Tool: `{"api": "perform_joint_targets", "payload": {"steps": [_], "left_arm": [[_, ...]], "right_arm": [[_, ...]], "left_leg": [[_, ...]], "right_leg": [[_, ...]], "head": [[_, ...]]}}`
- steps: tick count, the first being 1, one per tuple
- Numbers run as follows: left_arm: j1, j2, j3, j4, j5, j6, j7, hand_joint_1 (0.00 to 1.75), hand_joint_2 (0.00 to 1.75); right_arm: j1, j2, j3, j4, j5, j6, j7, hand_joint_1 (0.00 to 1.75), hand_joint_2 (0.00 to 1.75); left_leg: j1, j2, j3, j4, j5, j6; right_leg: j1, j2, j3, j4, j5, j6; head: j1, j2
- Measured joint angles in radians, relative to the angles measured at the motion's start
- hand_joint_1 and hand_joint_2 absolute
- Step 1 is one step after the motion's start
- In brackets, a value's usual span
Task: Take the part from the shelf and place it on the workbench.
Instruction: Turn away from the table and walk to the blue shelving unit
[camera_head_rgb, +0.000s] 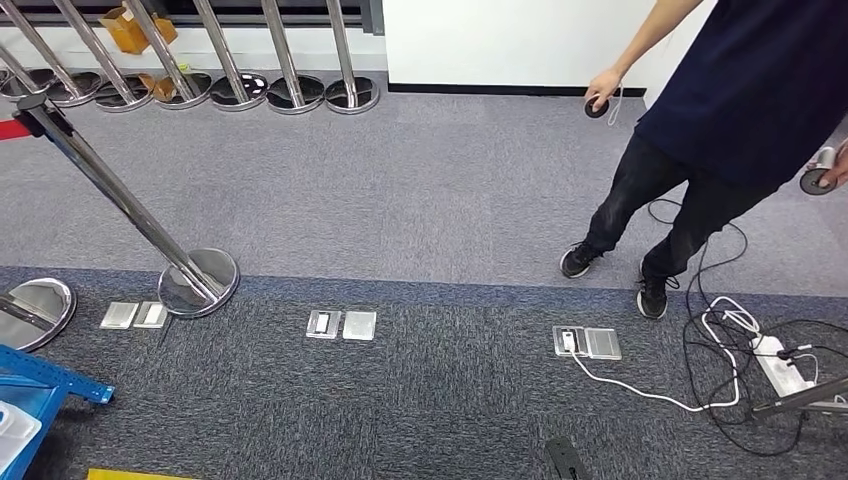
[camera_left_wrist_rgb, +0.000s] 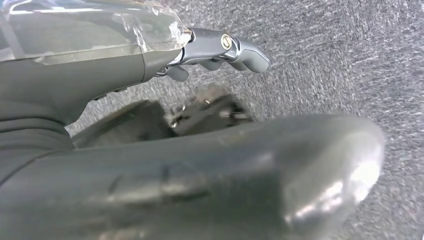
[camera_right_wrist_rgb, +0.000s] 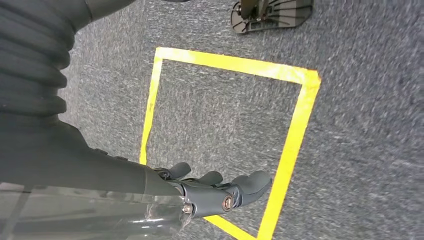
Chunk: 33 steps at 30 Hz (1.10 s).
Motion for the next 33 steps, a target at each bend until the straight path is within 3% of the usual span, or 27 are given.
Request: {"api": "perform_joint_targets", "payload": {"steps": [2,3,5,7,8,10,11,12,13,14,17,19,21,23,25,26,27,28,29,31,33], "left_arm": [[-0.005,0.000,0.000,0.000,0.000,0.000,-0.001,0.00,0.00],[-0.007,0.000,0.000,0.000,0.001,0.000,-0.003,0.00,0.00],[-0.007,0.000,0.000,0.000,0.001,0.000,-0.005,0.00,0.00],[-0.005,0.000,0.000,0.001,0.002,-0.001,-0.005,0.00,0.00],[-0.005,0.001,0.000,0.001,0.002,-0.003,-0.005,0.00,0.00],[-0.006,0.001,0.000,0.002,0.003,-0.006,-0.005,0.00,0.00],[-0.005,0.001,0.000,0.002,0.004,-0.008,-0.005,0.00,0.00],[-0.003,0.001,0.000,0.002,0.004,-0.009,-0.005,0.00,0.00],[-0.002,0.001,0.000,0.002,0.004,-0.009,-0.005,0.00,0.00],[-0.001,0.001,0.000,0.002,0.005,-0.009,-0.005,0.00,0.00],[-0.003,0.001,0.000,0.002,0.007,-0.010,-0.005,0.00,0.00],[-0.004,0.001,0.000,0.002,0.007,-0.010,-0.005,0.00,0.00],[-0.002,0.001,0.000,0.002,0.007,-0.010,-0.005,0.00,0.00],[-0.004,0.001,0.000,0.002,0.003,-0.013,-0.005,0.00,0.00],[-0.008,0.000,0.000,0.002,-0.001,-0.018,-0.004,0.00,0.00],[-0.009,0.000,0.000,0.002,-0.002,-0.021,-0.002,0.00,0.00],[-0.009,0.000,0.000,0.002,-0.002,-0.023,-0.001,0.00,0.00],[-0.009,0.000,0.000,0.002,-0.003,-0.025,0.001,0.00,0.00],[-0.009,0.000,0.000,0.002,-0.003,-0.027,0.002,0.00,0.00],[-0.013,0.000,0.000,0.002,-0.005,-0.028,0.003,0.00,0.00],[-0.021,0.000,0.000,0.002,-0.006,-0.029,0.004,0.00,0.00]], "right_arm": [[0.000,0.000,0.000,0.000,0.000,0.000,-0.002,0.00,1.75],[0.000,0.000,0.001,0.000,0.000,0.000,-0.003,0.00,1.75],[-0.002,0.000,0.001,0.000,0.000,-0.001,-0.004,0.00,1.75],[-0.005,0.001,0.004,0.000,0.000,-0.001,-0.006,0.00,1.75],[-0.006,0.001,0.006,0.000,0.001,-0.001,-0.006,0.00,1.75],[-0.004,0.001,0.008,0.000,0.001,0.000,-0.007,0.00,1.75],[-0.002,0.000,0.009,0.000,0.000,0.000,-0.007,0.00,1.75],[0.000,0.000,0.009,0.000,0.000,0.000,-0.007,0.00,1.75],[0.002,0.000,0.010,0.000,0.000,0.000,-0.007,0.00,1.75],[0.003,0.000,0.012,0.000,0.000,0.000,-0.007,0.00,1.75],[0.000,-0.002,0.015,0.000,0.000,0.002,-0.007,0.00,1.75],[0.000,-0.003,0.016,0.000,-0.001,0.005,-0.007,0.00,1.75],[0.000,-0.003,0.017,0.000,-0.006,0.008,-0.006,0.00,1.75],[-0.002,-0.003,0.020,0.000,-0.013,0.009,-0.006,0.00,1.75],[0.000,-0.004,0.022,0.000,-0.020,0.006,-0.005,0.00,1.75],[0.001,-0.004,0.023,0.000,-0.024,0.005,-0.005,0.00,1.75],[0.001,-0.004,0.023,0.000,-0.027,0.004,-0.005,0.00,1.75],[0.001,-0.004,0.024,0.000,-0.029,0.003,-0.004,0.00,1.75],[0.001,-0.004,0.024,0.000,-0.031,0.002,-0.004,0.00,1.75],[0.001,-0.004,0.025,0.000,-0.033,0.001,-0.005,0.00,1.75],[0.001,-0.004,0.025,0.000,-0.034,0.000,-0.005,0.00,1.75]], "left_leg": [[-0.002,0.041,0.067,-0.141,0.051,0.006],[-0.005,0.052,0.080,-0.171,0.059,0.009],[-0.007,0.039,0.082,-0.184,0.066,0.021],[-0.007,0.024,0.090,-0.198,0.075,0.036],[-0.006,0.017,0.093,-0.205,0.080,0.043],[-0.009,0.004,0.092,-0.209,0.084,0.050],[-0.011,-0.005,0.092,-0.209,0.084,0.051],[-0.011,-0.014,0.092,-0.209,0.083,0.052],[-0.012,-0.024,0.093,-0.208,0.083,0.052],[-0.012,-0.034,0.094,-0.206,0.083,0.051],[-0.012,-0.060,0.093,-0.197,0.077,0.041],[-0.014,-0.075,0.088,-0.194,0.074,0.030],[-0.011,-0.083,0.085,-0.189,0.071,0.021],[-0.010,-0.062,0.048,-0.108,0.021,0.010],[-0.007,-0.037,-0.032,0.060,-0.063,0.001],[-0.005,-0.033,-0.070,0.137,-0.092,-0.003],[-0.003,-0.031,-0.092,0.180,-0.101,-0.004],[-0.001,-0.028,-0.092,0.178,-0.088,-0.005],[0.000,-0.023,-0.067,0.126,-0.056,-0.005],[-0.001,0.015,0.019,-0.046,0.021,-0.003],[-0.003,0.049,0.076,-0.166,0.062,0.003]], "right_leg": [[0.003,-0.011,0.007,0.004,-0.008,0.011],[0.005,-0.018,0.009,0.005,-0.012,0.017],[0.003,-0.032,0.015,0.004,-0.017,0.030],[-0.002,-0.020,0.002,0.042,-0.051,0.038],[-0.002,-0.005,-0.025,0.101,-0.087,0.040],[0.000,0.023,-0.109,0.276,-0.173,0.040],[0.002,0.028,-0.147,0.349,-0.197,0.039],[0.004,0.031,-0.167,0.383,-0.200,0.037],[0.005,0.033,-0.164,0.370,-0.179,0.034],[0.006,0.038,-0.141,0.313,-0.141,0.032],[0.005,0.090,-0.033,0.076,-0.037,0.023],[0.008,0.100,-0.008,0.019,-0.016,0.015],[0.008,0.083,-0.006,0.010,-0.004,0.002],[0.006,0.065,-0.003,-0.004,0.006,-0.008],[0.006,0.046,-0.002,-0.011,0.009,-0.012],[0.006,0.036,-0.002,-0.012,0.009,-0.012],[0.006,0.027,-0.001,-0.011,0.008,-0.012],[0.005,0.020,0.001,-0.011,0.006,-0.010],[0.004,0.012,0.004,-0.011,0.003,-0.008],[0.002,0.000,0.014,-0.010,-0.003,0.001],[0.004,-0.013,0.021,-0.007,-0.013,0.013]], "head": [[-0.004,0.000],[-0.003,0.000],[0.002,0.000],[0.007,0.000],[0.009,0.000],[0.019,0.000],[0.024,0.000],[0.029,0.000],[0.034,0.000],[0.037,0.000],[0.047,0.000],[0.045,0.000],[0.038,0.000],[0.027,0.000],[0.015,0.000],[0.012,0.000],[0.010,0.000],[0.007,0.000],[0.005,0.000],[0.001,0.000],[-0.003,0.000]]}}
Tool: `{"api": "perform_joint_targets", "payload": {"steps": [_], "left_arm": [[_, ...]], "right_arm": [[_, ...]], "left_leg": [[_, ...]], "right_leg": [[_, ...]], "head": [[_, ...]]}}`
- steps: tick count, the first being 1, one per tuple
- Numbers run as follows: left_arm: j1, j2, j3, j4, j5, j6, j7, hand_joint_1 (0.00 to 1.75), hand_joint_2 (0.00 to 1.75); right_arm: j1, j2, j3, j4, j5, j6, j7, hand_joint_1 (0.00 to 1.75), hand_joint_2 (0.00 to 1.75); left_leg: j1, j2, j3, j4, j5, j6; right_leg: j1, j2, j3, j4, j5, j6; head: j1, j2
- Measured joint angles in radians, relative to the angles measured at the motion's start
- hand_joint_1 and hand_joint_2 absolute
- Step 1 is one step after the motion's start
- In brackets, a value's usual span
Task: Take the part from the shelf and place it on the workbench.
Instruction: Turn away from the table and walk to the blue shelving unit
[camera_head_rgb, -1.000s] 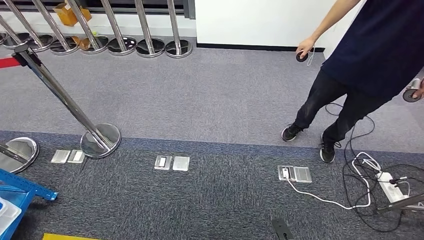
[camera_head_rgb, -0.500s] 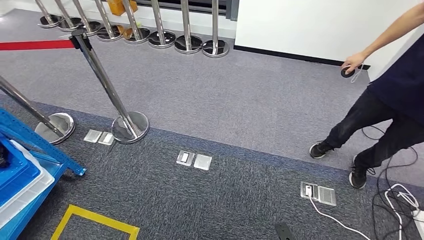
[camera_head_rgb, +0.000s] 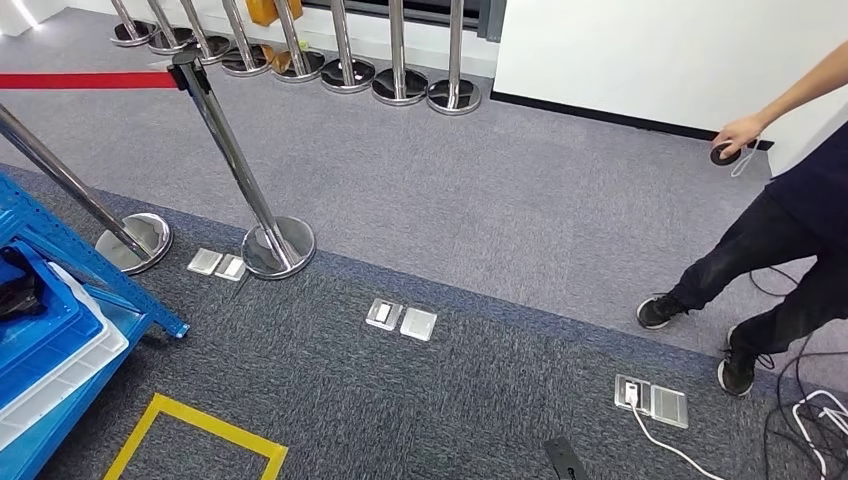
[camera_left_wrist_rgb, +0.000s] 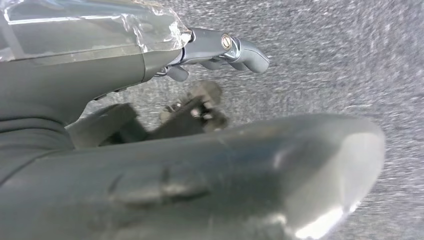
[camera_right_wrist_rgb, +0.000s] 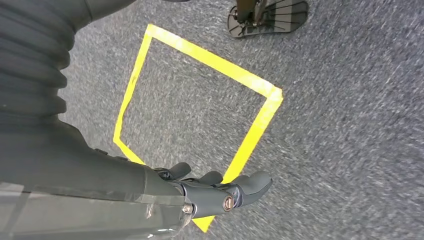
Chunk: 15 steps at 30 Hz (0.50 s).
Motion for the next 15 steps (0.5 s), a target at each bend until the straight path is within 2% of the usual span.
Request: {"api": "perform_joint_targets", "payload": {"steps": [1,2,4,5,6,8,9,10,11,12,14,15], "left_arm": [[-0.003,0.000,0.000,0.000,0.000,0.000,0.000,0.00,0.00],[-0.004,0.000,0.000,0.000,-0.001,0.000,0.001,0.00,0.00],[-0.003,0.000,0.000,0.000,0.002,0.000,0.001,0.00,0.00],[-0.004,0.001,0.000,0.001,0.004,0.000,0.001,0.00,0.00],[-0.004,0.001,0.000,0.001,0.006,0.000,0.001,0.00,0.00],[-0.005,0.002,0.000,0.002,0.008,0.001,0.000,0.00,0.00],[-0.003,0.002,0.000,0.003,0.008,0.001,0.000,0.00,0.00],[0.000,0.002,0.000,0.003,0.008,0.001,0.000,0.00,0.00],[0.002,0.002,0.000,0.003,0.008,0.001,0.000,0.00,0.00],[0.003,0.002,0.000,0.004,0.008,0.001,0.000,0.00,0.00],[0.002,0.001,0.000,0.004,0.007,0.001,0.001,0.00,0.00],[0.001,0.001,0.000,0.004,0.006,0.001,0.002,0.00,0.00]], "right_arm": [[-0.001,0.000,0.000,0.000,0.000,0.000,0.000,0.00,1.75],[-0.002,0.000,0.000,0.000,-0.001,-0.001,0.000,0.00,1.75],[-0.005,0.001,0.001,0.000,0.001,0.000,-0.001,0.00,1.75],[-0.006,0.001,0.003,0.000,0.002,0.001,-0.002,0.00,1.75],[-0.006,0.001,0.004,0.000,0.003,0.001,-0.002,0.00,1.75],[-0.003,0.000,0.008,0.000,0.003,0.001,-0.003,0.00,1.75],[0.000,-0.001,0.010,0.000,0.002,0.001,-0.003,0.00,1.75],[0.002,-0.001,0.012,0.000,0.001,0.000,-0.003,0.00,1.75],[0.003,-0.001,0.014,0.000,0.000,0.000,-0.003,0.00,1.75],[0.003,-0.001,0.016,0.000,-0.002,-0.001,-0.003,0.00,1.75],[0.001,-0.003,0.018,0.000,-0.004,-0.002,-0.004,0.00,1.75],[0.000,-0.005,0.019,0.000,-0.005,-0.002,-0.004,0.00,1.75]], "left_leg": [[-0.002,0.002,0.006,-0.018,0.004,0.005],[-0.003,-0.006,0.008,-0.026,0.007,0.012],[-0.003,-0.024,0.014,-0.037,0.014,0.027],[-0.002,-0.031,0.018,-0.045,0.020,0.035],[-0.002,-0.037,0.021,-0.051,0.025,0.040],[-0.005,-0.051,0.020,-0.054,0.028,0.047],[-0.006,-0.060,0.021,-0.054,0.028,0.047],[-0.007,-0.069,0.022,-0.054,0.028,0.048],[-0.008,-0.079,0.022,-0.053,0.027,0.047],[-0.008,-0.090,0.023,-0.051,0.027,0.046],[-0.008,-0.108,0.020,-0.045,0.024,0.039],[-0.009,-0.115,0.017,-0.041,0.023,0.035]], "right_leg": [[0.001,-0.007,0.003,0.000,-0.004,0.007],[0.000,-0.014,0.007,-0.002,-0.006,0.013],[-0.006,-0.010,0.007,0.012,-0.025,0.024],[-0.006,0.002,-0.013,0.056,-0.054,0.028],[-0.006,0.018,-0.047,0.128,-0.095,0.029],[-0.004,0.039,-0.140,0.312,-0.177,0.029],[-0.002,0.042,-0.172,0.371,-0.192,0.027],[-0.001,0.044,-0.184,0.388,-0.185,0.025],[-0.001,0.047,-0.173,0.354,-0.156,0.022],[0.000,0.056,-0.140,0.279,-0.113,0.018],[0.002,0.099,-0.062,0.105,-0.041,0.009],[0.003,0.116,-0.036,0.048,-0.020,0.005]], "head": [[0.001,0.000],[0.003,0.000],[0.009,0.000],[0.011,0.000],[0.015,0.000],[0.025,0.000],[0.030,0.000],[0.034,0.000],[0.038,0.000],[0.041,0.000],[0.048,0.000],[0.051,0.000]]}}
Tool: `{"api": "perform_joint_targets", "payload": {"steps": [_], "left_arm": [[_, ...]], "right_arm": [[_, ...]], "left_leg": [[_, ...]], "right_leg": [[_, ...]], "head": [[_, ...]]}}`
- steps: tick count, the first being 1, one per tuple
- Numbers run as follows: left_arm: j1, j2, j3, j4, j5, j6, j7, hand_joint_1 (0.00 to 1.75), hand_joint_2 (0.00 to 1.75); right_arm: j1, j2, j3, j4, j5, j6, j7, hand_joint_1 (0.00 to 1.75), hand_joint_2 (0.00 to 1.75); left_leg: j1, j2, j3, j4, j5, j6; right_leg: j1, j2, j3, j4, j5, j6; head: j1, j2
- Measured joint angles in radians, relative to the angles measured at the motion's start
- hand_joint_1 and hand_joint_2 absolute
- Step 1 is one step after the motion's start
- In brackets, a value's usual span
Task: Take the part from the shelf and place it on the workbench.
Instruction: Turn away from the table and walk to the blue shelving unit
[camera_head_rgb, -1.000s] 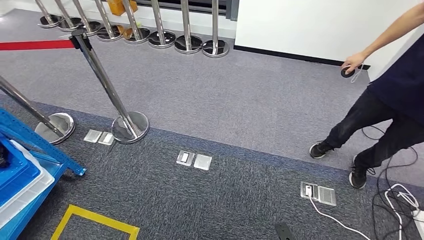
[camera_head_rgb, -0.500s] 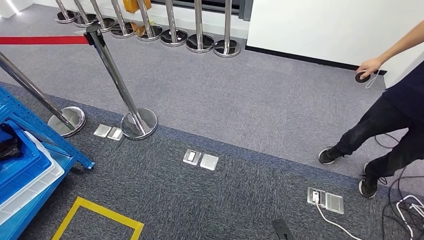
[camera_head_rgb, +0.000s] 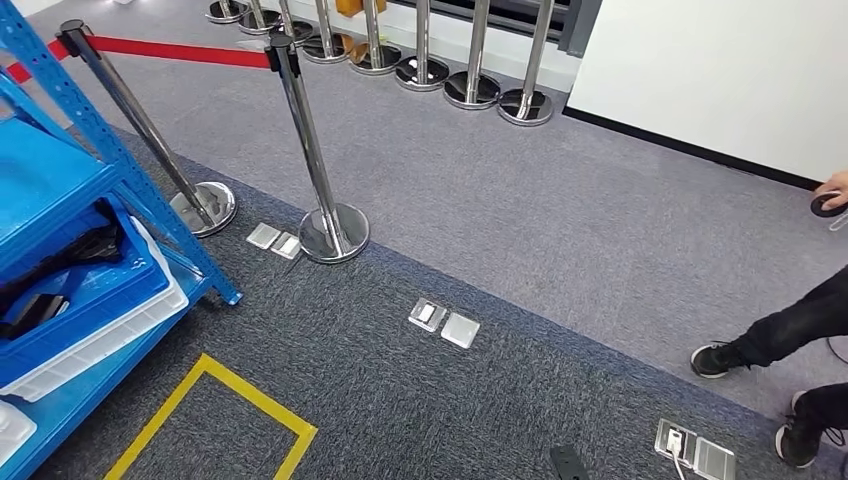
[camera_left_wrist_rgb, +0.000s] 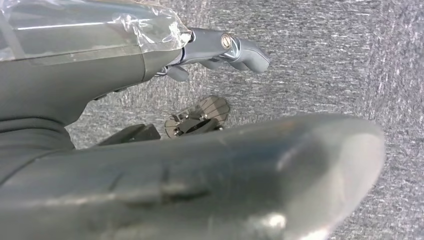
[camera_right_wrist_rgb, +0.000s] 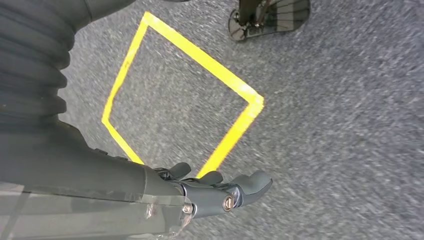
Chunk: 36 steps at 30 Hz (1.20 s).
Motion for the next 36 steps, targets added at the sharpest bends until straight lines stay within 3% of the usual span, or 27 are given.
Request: {"api": "perform_joint_targets", "payload": {"steps": [1,3,5,8,9,10,11,12,14,15,16,19,21,23,24,25,26,27,29,31,32,34,36], "left_arm": [[0.000,0.000,0.000,0.000,0.000,0.000,0.001,0.00,0.00],[0.003,0.000,0.000,0.000,0.000,0.003,0.002,0.00,0.00],[0.006,0.000,0.000,0.001,0.001,0.007,0.002,0.00,0.00],[0.005,-0.001,0.000,0.001,0.002,0.010,0.002,0.00,0.00],[0.007,0.000,0.000,0.001,0.002,0.011,0.002,0.00,0.00],[0.009,0.000,0.000,0.001,0.002,0.011,0.001,0.00,0.00],[0.011,0.000,0.000,0.001,0.002,0.011,0.001,0.00,0.00],[0.012,0.000,0.000,0.001,0.001,0.011,0.001,0.00,0.00],[0.009,0.000,0.000,0.001,0.001,0.011,0.000,0.00,0.00],[0.006,0.000,0.000,0.001,0.000,0.011,-0.001,0.00,0.00],[0.003,0.000,0.000,0.001,0.000,0.011,-0.001,0.00,0.00],[0.003,0.000,0.000,0.001,-0.002,0.010,-0.002,0.00,0.00],[0.003,0.001,0.000,0.001,-0.003,0.008,-0.002,0.00,0.00],[0.003,0.001,0.000,0.002,-0.005,0.007,-0.002,0.00,0.00],[0.004,0.001,0.000,0.002,-0.006,0.007,-0.002,0.00,0.00],[0.005,0.001,0.000,0.002,-0.006,0.006,-0.002,0.00,0.00],[0.007,0.001,0.000,0.002,-0.007,0.006,-0.002,0.00,0.00],[0.008,0.001,0.000,0.002,-0.007,0.006,-0.002,0.00,0.00],[0.006,0.001,0.000,0.002,-0.007,0.006,-0.002,0.00,0.00],[0.005,0.000,0.000,0.002,-0.007,0.006,-0.003,0.00,0.00],[0.006,0.000,0.000,0.002,-0.007,0.006,-0.004,0.00,0.00],[0.010,0.000,0.000,0.002,-0.007,0.006,-0.006,0.00,0.00],[0.013,0.000,0.000,0.002,-0.007,0.006,-0.008,0.00,0.00]], "right_arm": [[0.000,-0.001,0.002,0.000,-0.001,0.000,0.000,0.00,1.75],[-0.001,-0.003,0.006,0.000,-0.002,0.000,-0.001,0.00,1.75],[-0.002,-0.004,0.010,0.000,-0.002,0.001,-0.002,0.00,1.75],[0.000,-0.006,0.013,0.000,-0.002,0.003,-0.004,0.00,1.75],[0.001,-0.007,0.014,0.000,-0.003,0.004,-0.004,0.00,1.75],[0.001,-0.007,0.014,0.000,-0.004,0.005,-0.004,0.00,1.75],[0.001,-0.007,0.015,0.000,-0.005,0.006,-0.004,0.00,1.75],[0.000,-0.007,0.016,0.000,-0.006,0.006,-0.003,0.00,1.75],[0.000,-0.008,0.018,0.000,-0.008,0.008,-0.003,0.00,1.75],[-0.001,-0.008,0.020,0.000,-0.008,0.008,-0.002,0.00,1.75],[-0.001,-0.008,0.022,0.000,-0.008,0.009,-0.001,0.00,1.75],[-0.004,-0.008,0.027,0.000,-0.010,0.010,0.003,0.00,1.75],[-0.006,-0.008,0.030,0.000,-0.011,0.010,0.005,0.00,1.75],[-0.005,-0.008,0.031,0.000,-0.013,0.010,0.008,0.00,1.75],[-0.003,-0.008,0.031,0.000,-0.014,0.010,0.010,0.00,1.75],[0.000,-0.008,0.031,0.000,-0.015,0.010,0.011,0.00,1.75],[0.001,-0.008,0.031,0.000,-0.015,0.010,0.011,0.00,1.75],[0.002,-0.008,0.031,0.000,-0.015,0.010,0.011,0.00,1.75],[0.000,-0.008,0.031,0.000,-0.015,0.010,0.011,0.00,1.75],[-0.001,-0.010,0.031,0.000,-0.014,0.010,0.011,0.00,1.75],[-0.001,-0.010,0.031,0.000,-0.014,0.010,0.011,0.00,1.75],[-0.001,-0.010,0.032,0.000,-0.013,0.010,0.011,0.00,1.75],[-0.002,-0.008,0.032,0.000,-0.013,0.010,0.011,0.00,1.75]], "left_leg": [[-0.001,-0.007,-0.003,0.002,-0.002,-0.005],[-0.001,-0.018,-0.007,0.006,-0.003,-0.015],[0.001,-0.002,-0.031,0.060,-0.039,-0.025],[0.005,0.032,-0.146,0.301,-0.157,-0.039],[0.008,0.034,-0.179,0.366,-0.178,-0.042],[0.010,0.036,-0.191,0.388,-0.177,-0.044],[0.011,0.040,-0.180,0.362,-0.154,-0.044],[0.012,0.049,-0.146,0.294,-0.116,-0.044],[0.011,0.096,-0.059,0.118,-0.043,-0.041],[0.011,0.115,-0.030,0.057,-0.021,-0.038],[0.009,0.126,-0.017,0.024,-0.012,-0.035],[0.008,0.102,-0.010,0.005,-0.003,-0.016],[0.010,0.088,-0.004,-0.009,0.007,-0.001],[0.008,0.074,-0.002,-0.016,0.012,0.006],[0.006,0.066,-0.002,-0.017,0.012,0.008],[0.005,0.056,-0.001,-0.017,0.012,0.008],[0.004,0.046,0.001,-0.016,0.012,0.008],[0.003,0.036,0.002,-0.016,0.011,0.007],[0.003,0.018,0.004,-0.015,0.011,0.003],[0.000,0.001,-0.001,-0.010,0.008,-0.006],[-0.001,-0.007,-0.004,-0.008,0.008,-0.011],[0.000,-0.018,-0.008,-0.001,0.005,-0.020],[0.000,0.001,-0.042,0.073,-0.041,-0.030]], "right_leg": [[0.001,0.008,0.012,-0.028,0.010,-0.004],[0.002,-0.008,0.017,-0.041,0.026,-0.015],[0.001,-0.026,0.021,-0.054,0.037,-0.026],[0.001,-0.056,0.023,-0.066,0.043,-0.033],[0.000,-0.065,0.024,-0.066,0.042,-0.032],[0.000,-0.074,0.026,-0.066,0.040,-0.031],[-0.001,-0.082,0.029,-0.066,0.037,-0.028],[-0.003,-0.090,0.034,-0.066,0.033,-0.025],[-0.003,-0.102,0.045,-0.064,0.024,-0.015],[-0.002,-0.109,0.049,-0.063,0.019,-0.008],[0.000,-0.115,0.053,-0.062,0.014,-0.002],[-0.004,-0.125,0.061,-0.058,-0.004,0.016],[-0.007,-0.101,0.023,0.030,-0.063,0.024],[-0.006,-0.079,-0.066,0.211,-0.149,0.025],[-0.005,-0.075,-0.107,0.289,-0.175,0.025],[-0.004,-0.073,-0.131,0.328,-0.179,0.023],[-0.003,-0.072,-0.132,0.317,-0.158,0.019],[-0.001,-0.067,-0.111,0.260,-0.119,0.014],[0.003,-0.026,-0.034,0.085,-0.036,0.003],[0.007,0.010,0.017,-0.030,0.007,-0.008],[0.009,0.011,0.024,-0.047,0.015,-0.013],[0.007,-0.008,0.026,-0.057,0.032,-0.022],[0.003,-0.027,0.029,-0.070,0.043,-0.031]], "head": [[-0.001,0.000],[-0.008,0.000],[-0.019,0.000],[-0.034,0.000],[-0.036,0.000],[-0.038,0.000],[-0.040,0.000],[-0.042,0.000],[-0.048,0.000],[-0.051,0.000],[-0.050,0.000],[-0.042,0.000],[-0.037,0.000],[-0.027,0.000],[-0.022,0.000],[-0.016,0.000],[-0.012,0.000],[-0.008,0.000],[-0.002,0.000],[0.002,0.000],[0.000,0.000],[-0.006,0.000],[-0.016,0.000]]}}
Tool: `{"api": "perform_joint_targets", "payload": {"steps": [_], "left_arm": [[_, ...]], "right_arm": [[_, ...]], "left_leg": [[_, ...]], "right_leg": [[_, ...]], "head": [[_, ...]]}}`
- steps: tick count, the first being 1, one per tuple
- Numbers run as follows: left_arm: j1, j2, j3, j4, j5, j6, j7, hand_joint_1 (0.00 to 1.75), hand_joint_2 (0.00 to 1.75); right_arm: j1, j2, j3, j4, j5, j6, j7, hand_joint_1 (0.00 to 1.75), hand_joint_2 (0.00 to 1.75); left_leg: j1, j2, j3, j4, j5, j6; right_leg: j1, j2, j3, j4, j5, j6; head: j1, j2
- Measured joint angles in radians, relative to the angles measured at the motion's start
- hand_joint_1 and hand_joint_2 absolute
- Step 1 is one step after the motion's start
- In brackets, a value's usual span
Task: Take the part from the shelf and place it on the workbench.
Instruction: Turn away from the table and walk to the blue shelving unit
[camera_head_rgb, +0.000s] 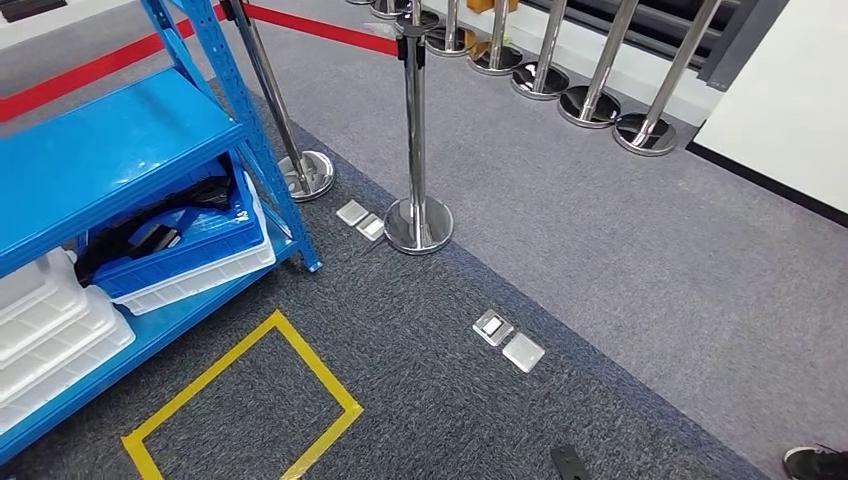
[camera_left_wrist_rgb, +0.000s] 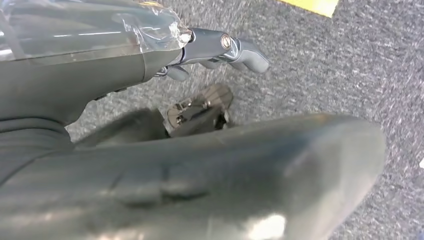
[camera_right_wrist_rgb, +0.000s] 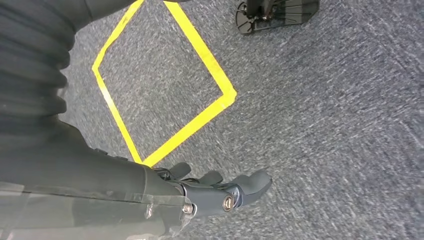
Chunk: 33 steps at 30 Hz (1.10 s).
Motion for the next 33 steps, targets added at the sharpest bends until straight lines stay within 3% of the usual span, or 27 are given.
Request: {"api": "perform_joint_targets", "payload": {"steps": [3,4,5,6,7,9,10,11,14,16,18,19,20,21,23,25,26,29,31,33], "left_arm": [[0.001,0.000,0.000,0.000,0.000,-0.001,-0.001,0.00,0.00],[0.003,0.000,0.000,0.000,-0.001,-0.002,-0.001,0.00,0.00],[0.005,0.000,0.000,0.000,-0.001,-0.003,-0.001,0.00,0.00],[0.007,0.000,0.000,0.000,0.000,-0.003,-0.002,0.00,0.00],[0.007,0.000,0.000,0.000,0.003,-0.003,-0.002,0.00,0.00],[0.005,0.000,0.000,0.000,0.009,0.000,-0.005,0.00,0.00],[0.004,0.000,0.000,0.000,0.012,0.002,-0.007,0.00,0.00],[0.003,0.000,0.000,0.000,0.014,0.003,-0.009,0.00,0.00],[0.008,0.000,0.000,0.000,0.024,0.006,-0.018,0.00,0.00],[0.009,0.000,0.000,0.000,0.030,0.009,-0.024,0.00,0.00],[0.009,0.000,0.000,0.000,0.029,0.011,-0.026,0.00,0.00],[0.010,0.000,0.000,0.000,0.027,0.011,-0.026,0.00,0.00],[0.012,0.000,0.000,0.000,0.026,0.011,-0.026,0.00,0.00],[0.014,0.000,0.000,0.000,0.025,0.011,-0.025,0.00,0.00],[0.015,-0.001,0.000,0.000,0.023,0.011,-0.025,0.00,0.00],[0.013,-0.003,0.000,0.000,0.023,0.011,-0.025,0.00,0.00],[0.013,-0.003,0.000,-0.001,0.022,0.011,-0.024,0.00,0.00],[0.022,-0.003,0.000,-0.001,0.021,0.011,-0.023,0.00,0.00],[0.025,-0.003,0.000,-0.001,0.020,0.011,-0.023,0.00,0.00],[0.024,-0.003,0.000,-0.001,0.020,0.011,-0.023,0.00,0.00]], "right_arm": [[0.002,0.000,0.001,0.000,-0.001,0.000,0.001,0.00,1.75],[0.003,0.000,0.002,0.000,-0.002,0.000,0.001,0.00,1.75],[0.004,0.000,0.003,0.000,-0.003,0.000,0.003,0.00,1.75],[0.003,0.000,0.004,0.000,-0.004,-0.001,0.004,0.00,1.75],[0.002,0.000,0.006,0.000,-0.005,-0.003,0.006,0.00,1.75],[0.001,0.000,0.007,0.000,-0.006,-0.006,0.008,0.00,1.75],[0.001,0.000,0.008,0.000,-0.006,-0.007,0.008,0.00,1.75],[0.001,0.000,0.010,0.000,-0.006,-0.007,0.008,0.00,1.75],[-0.002,0.000,0.018,0.000,-0.003,-0.006,0.010,0.00,1.75],[-0.003,-0.001,0.022,-0.001,-0.001,-0.005,0.011,0.00,1.75],[-0.001,-0.002,0.024,0.000,0.000,-0.004,0.014,0.00,1.75],[0.002,-0.002,0.025,0.000,-0.001,-0.004,0.016,0.00,1.75],[0.004,-0.002,0.027,-0.001,-0.002,-0.004,0.017,0.00,1.75],[0.006,-0.002,0.029,-0.001,-0.003,-0.003,0.017,0.00,1.75],[0.005,-0.004,0.033,-0.001,-0.004,-0.003,0.017,0.00,1.75],[0.003,-0.008,0.037,-0.001,-0.005,-0.003,0.017,0.00,1.75],[0.002,-0.010,0.039,-0.001,-0.006,-0.003,0.018,0.00,1.75],[0.001,-0.010,0.041,-0.001,-0.008,-0.003,0.021,0.00,1.75],[0.001,-0.011,0.045,-0.001,-0.008,-0.003,0.021,0.00,1.75],[0.002,-0.011,0.048,-0.001,-0.009,-0.002,0.021,0.00,1.75]], "left_leg": [[0.006,0.031,-0.122,0.254,-0.119,-0.012],[0.008,0.034,-0.148,0.304,-0.131,-0.014],[0.010,0.037,-0.150,0.307,-0.121,-0.015],[0.011,0.041,-0.128,0.261,-0.090,-0.015],[0.011,0.052,-0.087,0.179,-0.048,-0.013],[0.008,0.099,-0.001,0.004,0.021,-0.008],[0.007,0.117,0.022,-0.046,0.038,-0.004],[0.005,0.125,0.031,-0.068,0.042,0.000],[0.006,0.101,0.035,-0.080,0.048,0.019],[0.009,0.087,0.042,-0.092,0.056,0.031],[0.007,0.073,0.043,-0.097,0.059,0.037],[0.007,0.065,0.043,-0.097,0.059,0.037],[0.006,0.055,0.044,-0.097,0.059,0.037],[0.006,0.046,0.046,-0.097,0.059,0.037],[0.006,0.026,0.049,-0.097,0.059,0.034],[0.004,0.009,0.045,-0.093,0.058,0.027],[0.002,0.002,0.041,-0.090,0.058,0.023],[-0.003,-0.009,0.030,-0.075,0.050,0.012],[-0.003,0.012,-0.011,0.016,-0.005,0.001],[0.001,0.032,-0.095,0.196,-0.094,-0.010]], "right_leg": [[-0.001,-0.031,0.001,-0.008,0.002,-0.004],[-0.001,-0.041,0.002,-0.008,0.000,-0.004],[-0.001,-0.049,0.005,-0.008,-0.002,-0.002],[-0.003,-0.056,0.009,-0.008,-0.005,0.000],[-0.004,-0.063,0.014,-0.008,-0.009,0.003],[-0.002,-0.073,0.026,-0.005,-0.020,0.014],[0.000,-0.079,0.030,-0.004,-0.025,0.020],[0.002,-0.084,0.034,-0.003,-0.030,0.026],[-0.001,-0.090,0.037,0.014,-0.056,0.042],[-0.003,-0.067,-0.015,0.129,-0.127,0.050],[-0.002,-0.050,-0.106,0.312,-0.209,0.052],[-0.002,-0.048,-0.141,0.376,-0.227,0.052],[-0.002,-0.047,-0.157,0.398,-0.223,0.050],[-0.001,-0.045,-0.154,0.378,-0.199,0.047],[0.000,-0.017,-0.085,0.214,-0.108,0.035],[0.006,0.021,-0.015,0.054,-0.043,0.022],[0.008,0.030,-0.002,0.023,-0.031,0.018],[0.005,0.009,0.003,0.002,-0.008,0.008],[0.002,-0.008,0.004,-0.009,0.000,0.001],[0.002,-0.027,0.005,-0.014,0.002,-0.003]], "head": [[-0.017,0.000],[-0.019,0.000],[-0.021,0.000],[-0.023,0.000],[-0.025,0.000],[-0.032,0.000],[-0.032,0.000],[-0.031,0.000],[-0.024,0.000],[-0.018,0.000],[-0.009,0.000],[-0.004,0.000],[0.001,0.000],[0.006,0.000],[0.013,0.000],[0.020,0.000],[0.022,0.000],[0.013,0.000],[0.001,0.000],[-0.012,0.000]]}}
